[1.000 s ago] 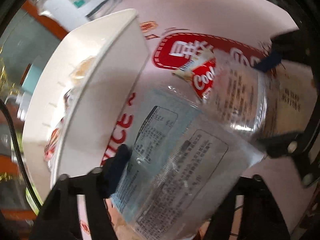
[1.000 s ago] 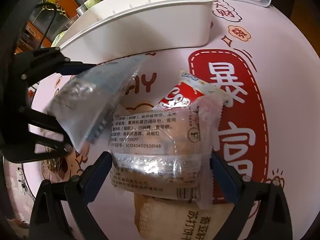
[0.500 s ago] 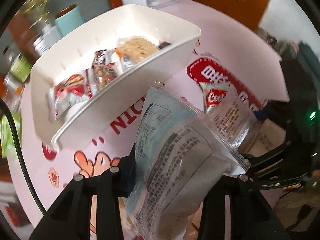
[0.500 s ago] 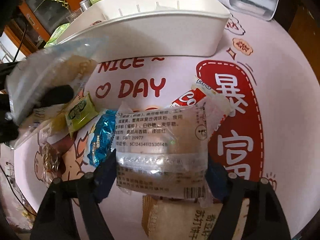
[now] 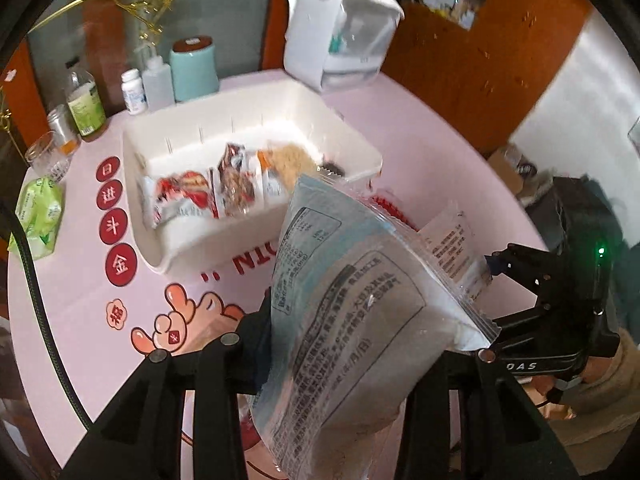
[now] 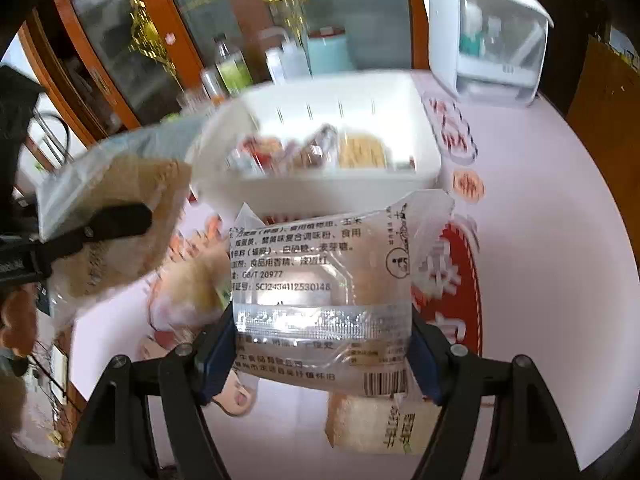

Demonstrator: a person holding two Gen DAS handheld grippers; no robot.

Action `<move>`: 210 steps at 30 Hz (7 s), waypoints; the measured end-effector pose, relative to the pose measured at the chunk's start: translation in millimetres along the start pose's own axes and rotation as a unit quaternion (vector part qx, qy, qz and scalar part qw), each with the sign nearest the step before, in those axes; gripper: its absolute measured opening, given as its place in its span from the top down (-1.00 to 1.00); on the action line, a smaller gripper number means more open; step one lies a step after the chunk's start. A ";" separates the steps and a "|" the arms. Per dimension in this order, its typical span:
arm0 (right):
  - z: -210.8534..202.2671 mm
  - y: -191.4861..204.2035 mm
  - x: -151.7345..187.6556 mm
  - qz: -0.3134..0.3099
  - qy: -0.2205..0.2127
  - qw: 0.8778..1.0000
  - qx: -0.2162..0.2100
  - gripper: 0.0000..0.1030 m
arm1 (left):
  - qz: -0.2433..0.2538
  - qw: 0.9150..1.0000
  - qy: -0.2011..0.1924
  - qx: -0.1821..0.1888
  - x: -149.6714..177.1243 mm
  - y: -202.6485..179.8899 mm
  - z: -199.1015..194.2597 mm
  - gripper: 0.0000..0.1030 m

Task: Organize snacks
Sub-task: 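Carry both bags over the white tray and open both tools, then move both tools back toward the snacks beside the tray, then grasp the clear crumb-filled bag with the left tool while the right tool grasps the green-labelled pack, then carry both packs over the white tray and open both tools, then withdraw both tools from the tray toward the remaining snacks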

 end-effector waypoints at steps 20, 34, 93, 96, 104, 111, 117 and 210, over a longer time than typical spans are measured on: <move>15.5 -22.9 -182.6 -0.003 -0.115 0.992 0.058 -0.52 | -0.089 0.983 -0.124 -0.104 -159.6 58.2 -29.8 0.24; 138.0 -29.4 -213.4 -0.037 -0.061 0.994 0.079 -0.76 | -0.125 0.968 -0.095 -0.197 -190.3 105.8 64.7 -0.62; 103.4 87.5 35.8 -0.190 0.051 0.980 -0.037 -0.77 | -0.167 0.963 -0.021 -0.212 46.5 95.2 10.3 -0.63; 120.8 84.7 46.4 -0.191 0.070 0.978 -0.043 -0.77 | -0.185 0.959 -0.002 -0.214 61.5 102.9 30.2 -0.63; 150.5 82.6 58.9 -0.201 0.096 0.973 -0.066 -0.77 | -0.232 0.948 0.039 -0.213 90.5 115.4 72.7 -0.63; 164.9 90.7 64.6 -0.225 0.104 0.965 -0.080 -0.77 | -0.259 0.939 0.061 -0.219 106.8 119.8 96.2 -0.63; 168.3 95.4 70.1 -0.251 0.099 0.960 -0.077 -0.77 | -0.275 0.932 0.072 -0.224 116.2 120.0 108.4 -0.63; 96.8 -1.6 -123.0 0.010 -0.089 0.995 0.035 -0.59 | -0.141 0.954 -0.054 -0.259 -82.8 107.0 58.2 -0.76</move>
Point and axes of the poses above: each gripper's, at about its wrist camera, not at the fingertips, and z roughly the way its jaws point, y to its left, x to its underside, the point moved 3 cm from there along z, roughly the way its jaws point, and after that the axes turned 8 degrees about -y, right-handed, at the moved point
